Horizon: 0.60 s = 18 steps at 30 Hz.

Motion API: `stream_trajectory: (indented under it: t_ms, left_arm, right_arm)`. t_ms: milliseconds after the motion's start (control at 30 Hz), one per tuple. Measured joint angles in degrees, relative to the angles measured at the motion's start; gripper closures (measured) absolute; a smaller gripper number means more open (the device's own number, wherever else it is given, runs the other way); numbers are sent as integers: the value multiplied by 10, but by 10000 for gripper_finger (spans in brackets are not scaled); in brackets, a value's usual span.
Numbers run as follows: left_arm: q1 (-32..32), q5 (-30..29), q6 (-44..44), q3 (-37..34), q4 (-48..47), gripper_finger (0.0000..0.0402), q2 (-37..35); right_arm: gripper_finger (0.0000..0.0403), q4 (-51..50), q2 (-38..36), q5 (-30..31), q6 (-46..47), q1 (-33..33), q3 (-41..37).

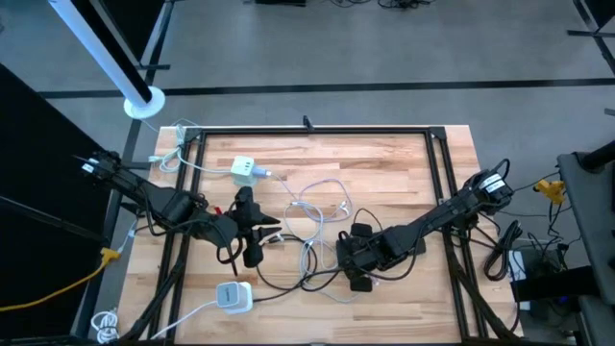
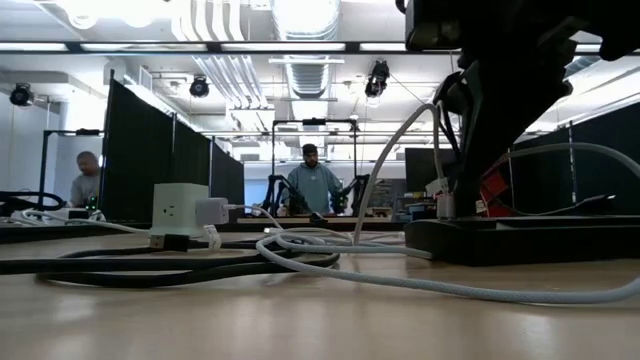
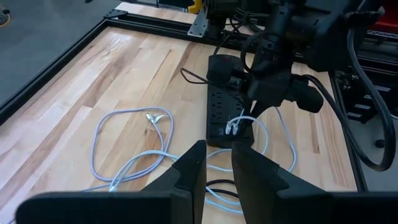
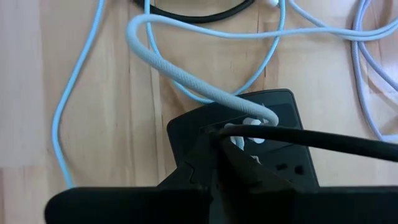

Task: Insert USB
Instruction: Insert the black USB cable into the black outlet extension

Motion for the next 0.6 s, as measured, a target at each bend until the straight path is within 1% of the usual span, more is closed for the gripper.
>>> stream_trajectory:
  t_ms: [233, 300, 400, 600]
  left_arm:
    - [0, 0, 4, 0, 15, 338, 0]
    - [0, -1, 10, 0, 17, 338, -3]
    - [0, -4, 22, 0, 25, 338, -12]
    - [0, -6, 56, 0, 29, 338, -30]
  right_arm:
    - [402, -5, -1, -5, -5, 2, 1]
    - [394, -17, -7, -12, -12, 1, 6]
    - [363, -40, -24, -19, -15, 1, 24]
    - [273, -85, -74, -13, -17, -1, 45]
